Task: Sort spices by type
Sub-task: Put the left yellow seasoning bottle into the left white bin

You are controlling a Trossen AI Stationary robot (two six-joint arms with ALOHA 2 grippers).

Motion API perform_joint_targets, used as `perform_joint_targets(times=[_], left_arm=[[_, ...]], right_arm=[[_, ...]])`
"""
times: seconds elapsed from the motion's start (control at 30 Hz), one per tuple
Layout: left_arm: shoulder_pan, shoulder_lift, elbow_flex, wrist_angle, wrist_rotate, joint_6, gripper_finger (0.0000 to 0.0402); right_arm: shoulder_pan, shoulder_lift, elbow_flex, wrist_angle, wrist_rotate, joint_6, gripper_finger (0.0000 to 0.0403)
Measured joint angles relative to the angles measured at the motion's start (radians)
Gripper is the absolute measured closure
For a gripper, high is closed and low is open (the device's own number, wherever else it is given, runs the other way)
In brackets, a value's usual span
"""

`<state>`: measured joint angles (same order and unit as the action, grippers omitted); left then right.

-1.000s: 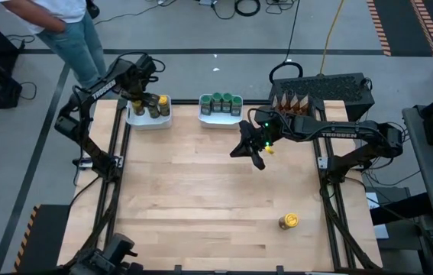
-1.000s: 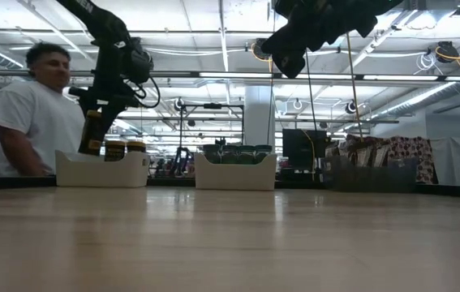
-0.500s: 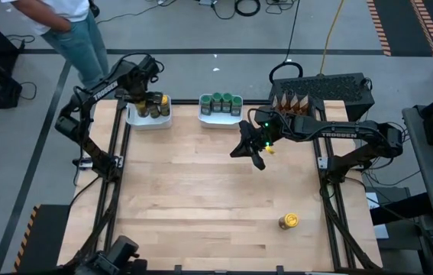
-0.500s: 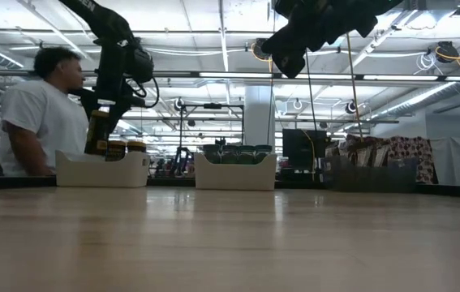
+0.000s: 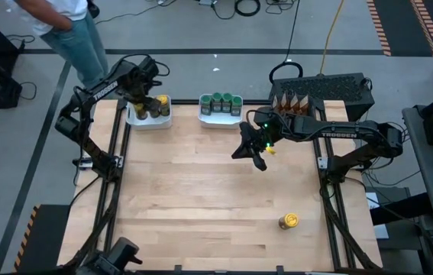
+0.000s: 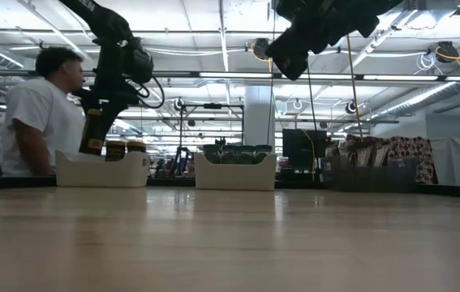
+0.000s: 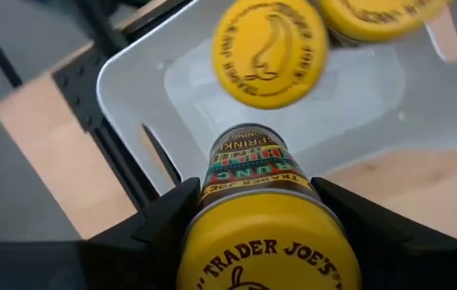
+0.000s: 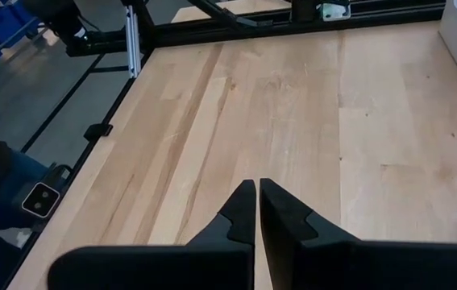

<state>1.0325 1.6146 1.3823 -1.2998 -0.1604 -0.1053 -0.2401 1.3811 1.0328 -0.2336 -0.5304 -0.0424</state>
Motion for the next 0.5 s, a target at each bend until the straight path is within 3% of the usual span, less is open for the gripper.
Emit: perform_joint_targets(times=[0.5], left_arm=[[-0.045, 0.0, 0.0, 0.043, 0.001, 0.738, 0.0173]], right_arm=[[0.0, 0.0, 0.0, -0.028, 0.0, 0.033, 0.0403]])
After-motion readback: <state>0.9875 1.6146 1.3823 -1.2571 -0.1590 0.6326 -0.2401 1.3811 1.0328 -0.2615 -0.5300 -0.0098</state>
